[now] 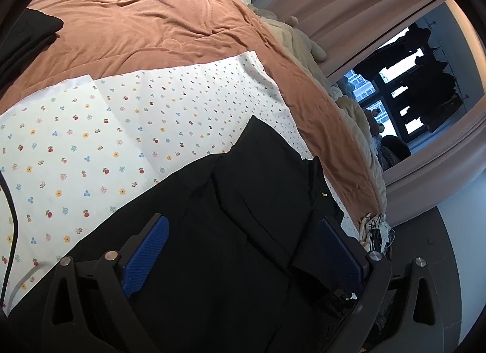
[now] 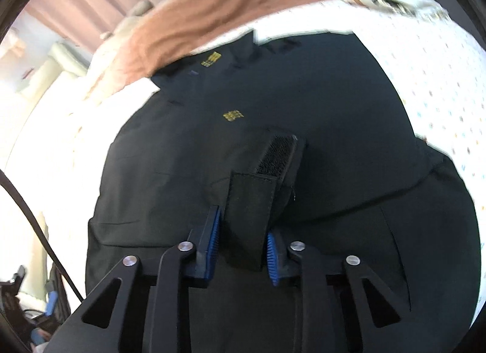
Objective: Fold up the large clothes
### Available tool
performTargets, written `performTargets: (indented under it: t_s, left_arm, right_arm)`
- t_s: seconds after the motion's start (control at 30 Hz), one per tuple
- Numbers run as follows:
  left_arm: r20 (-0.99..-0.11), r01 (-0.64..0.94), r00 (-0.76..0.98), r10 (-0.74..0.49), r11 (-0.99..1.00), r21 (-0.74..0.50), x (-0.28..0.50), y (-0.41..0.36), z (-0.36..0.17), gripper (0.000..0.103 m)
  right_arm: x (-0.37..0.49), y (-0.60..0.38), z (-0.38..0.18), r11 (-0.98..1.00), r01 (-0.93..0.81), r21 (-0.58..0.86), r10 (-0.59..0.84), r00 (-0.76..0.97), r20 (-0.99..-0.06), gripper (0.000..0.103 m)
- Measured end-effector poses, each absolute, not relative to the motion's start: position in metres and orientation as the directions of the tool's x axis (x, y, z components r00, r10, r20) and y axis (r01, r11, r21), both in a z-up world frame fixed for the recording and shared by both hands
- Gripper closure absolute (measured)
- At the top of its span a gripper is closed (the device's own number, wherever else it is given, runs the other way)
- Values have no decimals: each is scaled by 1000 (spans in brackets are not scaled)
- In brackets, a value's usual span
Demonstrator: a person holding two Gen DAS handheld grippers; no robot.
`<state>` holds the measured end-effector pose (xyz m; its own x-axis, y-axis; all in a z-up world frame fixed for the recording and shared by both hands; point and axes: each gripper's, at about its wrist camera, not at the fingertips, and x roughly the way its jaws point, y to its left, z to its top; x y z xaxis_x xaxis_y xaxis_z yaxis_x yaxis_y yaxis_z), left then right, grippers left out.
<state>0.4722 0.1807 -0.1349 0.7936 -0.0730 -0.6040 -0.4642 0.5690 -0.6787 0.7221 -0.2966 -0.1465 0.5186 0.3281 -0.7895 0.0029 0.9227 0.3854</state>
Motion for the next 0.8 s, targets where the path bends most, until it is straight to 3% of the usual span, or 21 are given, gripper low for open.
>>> performTargets:
  t_s: [0.2,0.37,0.73,0.8]
  left_arm:
    - [-606,-466,793,-71,569,-677,472,180,-136,2]
    - [-600,-486,798,-51,532,-693,466,192,-139,2]
    - [-609,-578,790,66,410,-705,434,237,-154,2]
    - [-613,-595,785,92,385,-705,429,244,-156,2]
  right_arm:
    - [700,-225,-108,922,-124,366,368,570,-735,88]
    - [704,-159,-110,915,-199,352,399,586,-705,89]
    - [760,-44,-168,854,-356,380,518,497,-696,89]
    - [766,-29,-181,842,-371,392,532,448,-719,84]
